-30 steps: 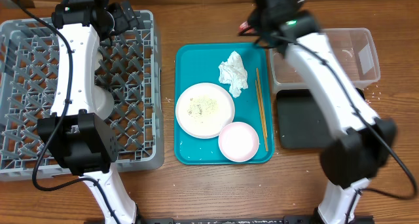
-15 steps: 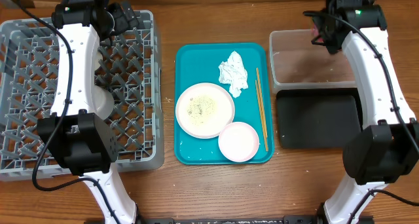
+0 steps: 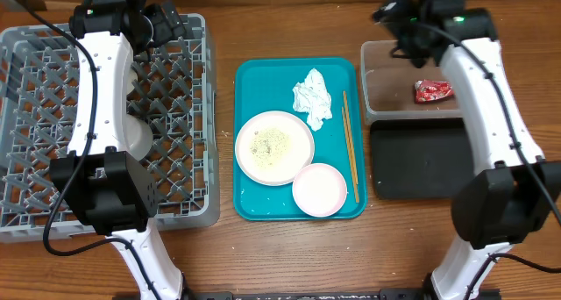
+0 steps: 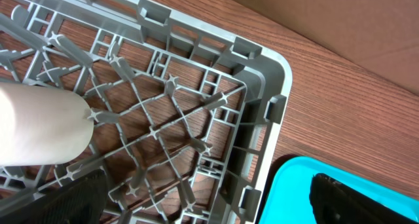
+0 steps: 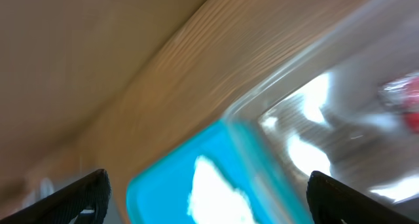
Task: Sort waste into correct bins and load items into the dishwasher
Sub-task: 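Carry the wrapper to the clear bin and release it, then move the right gripper back over the white tissue on the tray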
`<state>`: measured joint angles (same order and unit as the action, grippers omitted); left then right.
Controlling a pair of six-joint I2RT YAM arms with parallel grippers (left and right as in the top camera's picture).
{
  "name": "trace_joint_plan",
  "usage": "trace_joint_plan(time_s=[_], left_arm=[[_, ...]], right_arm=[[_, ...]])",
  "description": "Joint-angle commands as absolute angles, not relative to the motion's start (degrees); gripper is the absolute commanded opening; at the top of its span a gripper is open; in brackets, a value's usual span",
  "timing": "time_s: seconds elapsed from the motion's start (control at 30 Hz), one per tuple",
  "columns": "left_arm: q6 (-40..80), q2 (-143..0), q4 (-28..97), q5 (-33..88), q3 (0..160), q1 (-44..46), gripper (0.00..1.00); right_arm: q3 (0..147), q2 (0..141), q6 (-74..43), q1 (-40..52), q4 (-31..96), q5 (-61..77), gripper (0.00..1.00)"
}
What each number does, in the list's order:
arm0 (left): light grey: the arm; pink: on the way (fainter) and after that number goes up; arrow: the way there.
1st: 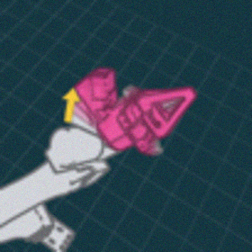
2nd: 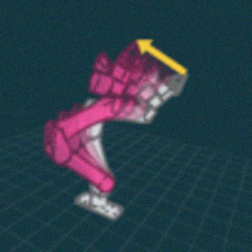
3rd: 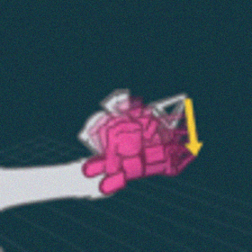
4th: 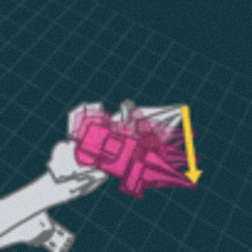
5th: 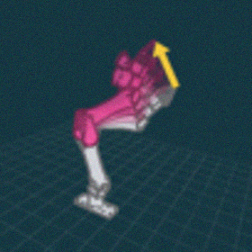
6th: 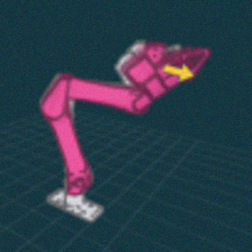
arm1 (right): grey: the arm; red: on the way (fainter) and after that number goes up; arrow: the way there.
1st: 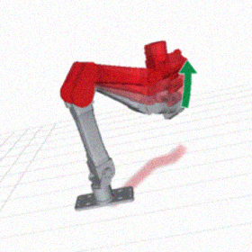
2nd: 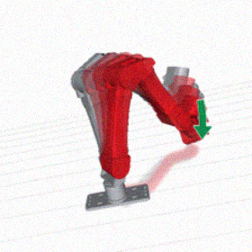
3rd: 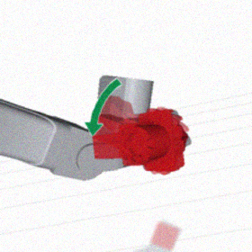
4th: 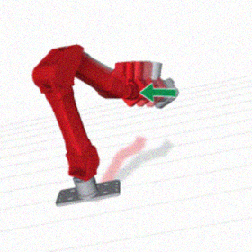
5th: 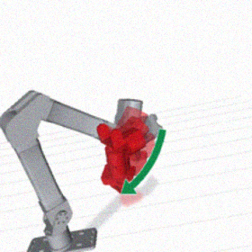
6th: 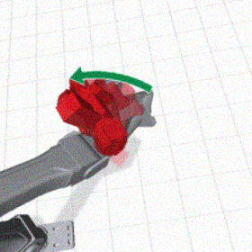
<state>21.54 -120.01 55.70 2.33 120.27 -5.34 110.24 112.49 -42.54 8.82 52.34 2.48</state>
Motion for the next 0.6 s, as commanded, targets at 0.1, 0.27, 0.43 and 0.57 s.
trace_joint_plan(time_s=[0.1, 0.27, 0.43, 0.57], left_arm=[[22.52, -119.15, 55.53, 1.91, 120.97, -5.5, 1.0], [22.52, -119.15, 55.55, 1.91, 120.97, -5.5, 1.0], [22.52, -119.15, 55.53, 1.93, 120.97, -5.5, 1.0], [22.52, -119.15, 55.53, 1.91, 120.97, -5.5, 1.0]], right_arm=[[110.24, 116.6, -32.51, 18.61, 51.4, -1.89, 0.97], [110.24, 122.32, -26.89, 23.51, 49.17, -3.4, 0.96], [110.24, 127.11, -22.26, 26.13, 48.1, -4.32, 0.9], [110.24, 129.23, -22.7, 26.3, 48.49, -4.4, 0.72]])
